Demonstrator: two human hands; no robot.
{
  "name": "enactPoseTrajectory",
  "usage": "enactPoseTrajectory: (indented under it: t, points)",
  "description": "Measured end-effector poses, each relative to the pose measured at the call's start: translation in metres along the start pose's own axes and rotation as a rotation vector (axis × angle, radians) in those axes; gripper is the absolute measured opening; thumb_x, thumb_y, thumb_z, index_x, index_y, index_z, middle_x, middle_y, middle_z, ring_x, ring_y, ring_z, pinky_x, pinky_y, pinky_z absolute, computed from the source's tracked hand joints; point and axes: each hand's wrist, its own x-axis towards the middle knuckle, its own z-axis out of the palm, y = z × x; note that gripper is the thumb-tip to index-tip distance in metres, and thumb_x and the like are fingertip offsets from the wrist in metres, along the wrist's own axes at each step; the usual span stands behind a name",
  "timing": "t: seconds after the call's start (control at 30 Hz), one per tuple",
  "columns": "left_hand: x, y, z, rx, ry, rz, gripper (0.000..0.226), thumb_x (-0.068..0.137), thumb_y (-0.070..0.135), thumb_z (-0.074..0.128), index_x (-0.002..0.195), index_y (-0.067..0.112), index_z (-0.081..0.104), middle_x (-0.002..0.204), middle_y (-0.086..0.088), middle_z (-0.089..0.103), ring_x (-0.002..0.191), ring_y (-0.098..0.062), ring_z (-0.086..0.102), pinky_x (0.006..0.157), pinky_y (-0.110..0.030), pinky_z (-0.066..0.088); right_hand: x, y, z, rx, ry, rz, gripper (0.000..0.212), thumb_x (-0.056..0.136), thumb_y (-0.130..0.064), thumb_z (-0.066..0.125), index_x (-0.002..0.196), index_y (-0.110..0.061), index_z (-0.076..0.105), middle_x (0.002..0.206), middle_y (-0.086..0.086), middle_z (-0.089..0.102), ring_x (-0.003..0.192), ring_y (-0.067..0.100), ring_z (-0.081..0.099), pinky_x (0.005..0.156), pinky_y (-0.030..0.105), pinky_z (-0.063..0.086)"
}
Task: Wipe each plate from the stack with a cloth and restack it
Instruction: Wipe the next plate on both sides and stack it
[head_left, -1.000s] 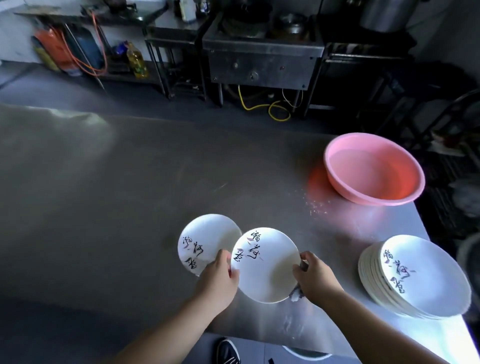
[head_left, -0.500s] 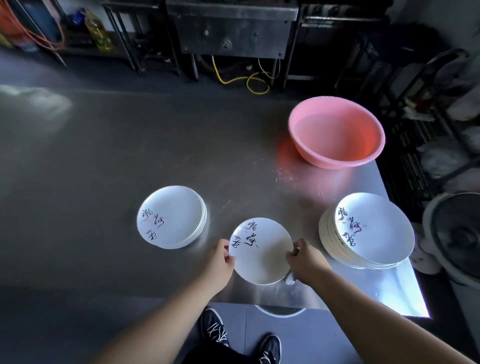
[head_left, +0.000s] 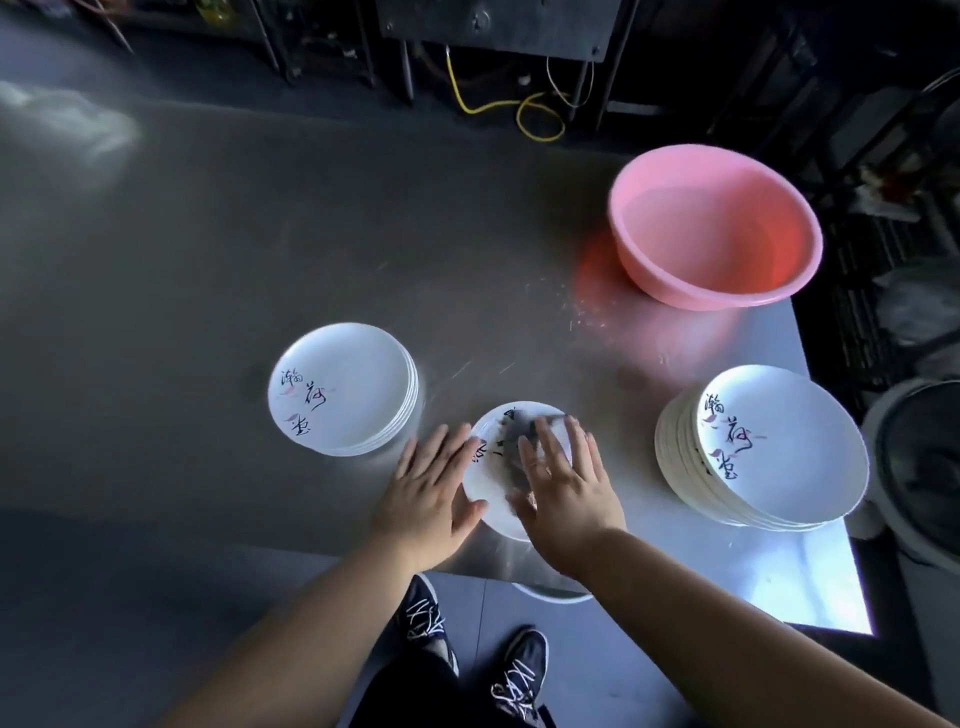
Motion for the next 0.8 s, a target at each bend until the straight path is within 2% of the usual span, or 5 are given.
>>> enactPoseTrajectory:
  t: [0.27, 0.37, 0.5, 0.57, 0.8]
  points:
    - [0.001, 0.002, 0.001, -0.027, 0.081, 0.006, 0.082, 0.101, 0.07, 0.034, 0.163, 0.017, 0.033, 0.172, 0.002, 0.025, 0.16, -0.024, 0.021, 0.127, -0.057, 0.019, 0.024, 0.001, 0.012, 0.02, -0.079, -0.142, 0.094, 0.088, -0.08, 0.002, 0.162, -0.024, -0.018, 0.168, -0.003, -0.033, 0.153, 0.017, -0.035, 0.124, 0.035, -0.018]
    - [0.001, 0.0, 0.003, -0.004, 0.072, 0.022, 0.085, 0.1, 0.072, 0.035, 0.164, 0.016, 0.031, 0.173, 0.002, 0.022, 0.16, -0.025, 0.02, 0.127, -0.057, 0.019, 0.02, -0.003, 0.013, 0.025, -0.122, -0.218, 0.099, 0.091, -0.085, 0.004, 0.167, -0.022, -0.005, 0.173, 0.0, -0.022, 0.16, 0.021, -0.017, 0.131, 0.042, -0.001]
    - [0.002, 0.0, 0.004, -0.002, 0.062, 0.008, 0.082, 0.099, 0.065, 0.042, 0.166, 0.021, 0.025, 0.174, 0.005, 0.015, 0.161, -0.021, 0.013, 0.127, -0.056, 0.017, -0.023, 0.0, 0.019, -0.08, -0.097, -0.412, 0.089, 0.101, -0.078, 0.021, 0.161, -0.014, 0.04, 0.168, 0.012, 0.033, 0.154, 0.031, 0.035, 0.119, 0.05, 0.039]
    - [0.002, 0.0, 0.005, -0.004, 0.069, 0.012, 0.081, 0.099, 0.064, 0.045, 0.166, 0.022, 0.025, 0.175, 0.006, 0.014, 0.161, -0.021, 0.012, 0.128, -0.056, 0.016, -0.027, 0.01, 0.024, -0.082, -0.134, -0.426, 0.086, 0.102, -0.077, 0.025, 0.163, -0.016, 0.034, 0.168, 0.01, 0.034, 0.154, 0.03, 0.036, 0.118, 0.052, 0.04]
    - [0.001, 0.0, 0.005, -0.006, 0.091, 0.006, 0.084, 0.096, 0.064, 0.051, 0.165, 0.021, 0.028, 0.174, 0.005, 0.018, 0.161, -0.022, 0.017, 0.129, -0.054, 0.016, 0.015, 0.012, 0.003, -0.016, -0.192, -0.193, 0.102, 0.086, -0.084, -0.008, 0.164, -0.019, -0.016, 0.169, 0.001, -0.032, 0.157, 0.023, -0.029, 0.129, 0.042, -0.013]
